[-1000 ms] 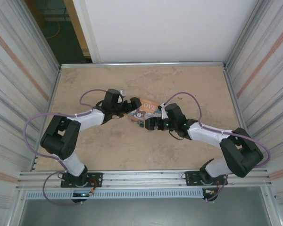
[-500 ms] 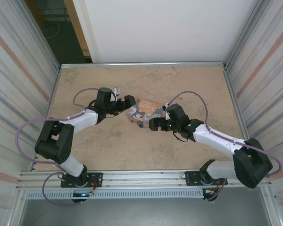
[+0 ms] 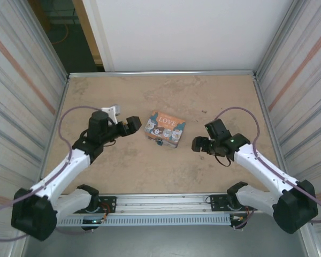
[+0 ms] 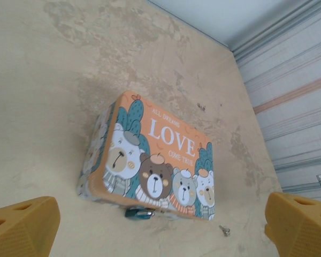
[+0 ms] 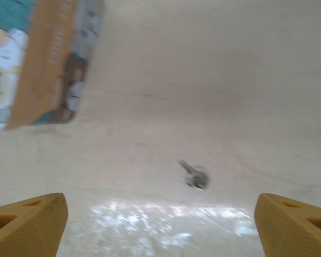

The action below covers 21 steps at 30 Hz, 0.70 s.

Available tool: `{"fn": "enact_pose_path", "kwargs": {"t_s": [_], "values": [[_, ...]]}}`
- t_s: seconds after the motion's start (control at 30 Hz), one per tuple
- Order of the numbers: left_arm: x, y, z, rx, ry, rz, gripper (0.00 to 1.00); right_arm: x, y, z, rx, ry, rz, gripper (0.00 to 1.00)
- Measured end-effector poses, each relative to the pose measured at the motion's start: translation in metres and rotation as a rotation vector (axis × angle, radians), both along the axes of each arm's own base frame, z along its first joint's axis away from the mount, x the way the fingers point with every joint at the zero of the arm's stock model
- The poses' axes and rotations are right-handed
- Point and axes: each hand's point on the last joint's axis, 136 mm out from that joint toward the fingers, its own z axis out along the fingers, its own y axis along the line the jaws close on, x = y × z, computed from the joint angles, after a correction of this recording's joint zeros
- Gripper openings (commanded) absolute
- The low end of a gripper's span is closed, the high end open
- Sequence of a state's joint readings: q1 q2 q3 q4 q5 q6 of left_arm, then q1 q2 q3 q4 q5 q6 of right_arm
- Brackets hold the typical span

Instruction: Unlock the padlock with the key

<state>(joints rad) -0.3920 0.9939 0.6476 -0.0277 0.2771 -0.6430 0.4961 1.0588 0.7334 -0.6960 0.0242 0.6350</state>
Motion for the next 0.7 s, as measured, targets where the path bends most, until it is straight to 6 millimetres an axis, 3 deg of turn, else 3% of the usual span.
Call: {"fn": "enact_pose_path", "kwargs": {"t_s": [0.13,0.27,0.7], "values": [[-0.018,0.019,-0.003,0.032,-0.027,0.05,0.99,-0.013,-0.016,-0.015,-0.029,0.11,-0.055,0.68],[-0.03,0.031,-0.012,0.05,-0.029,0.083,0.99,-0.019,-0.014,-0.028,-0.047,0.212,-0.064,0.59],[-0.04,0.041,-0.036,0.094,0.022,0.109,0.99,-0.001,0.004,-0.062,-0.145,0.375,-0.061,0.42]]}}
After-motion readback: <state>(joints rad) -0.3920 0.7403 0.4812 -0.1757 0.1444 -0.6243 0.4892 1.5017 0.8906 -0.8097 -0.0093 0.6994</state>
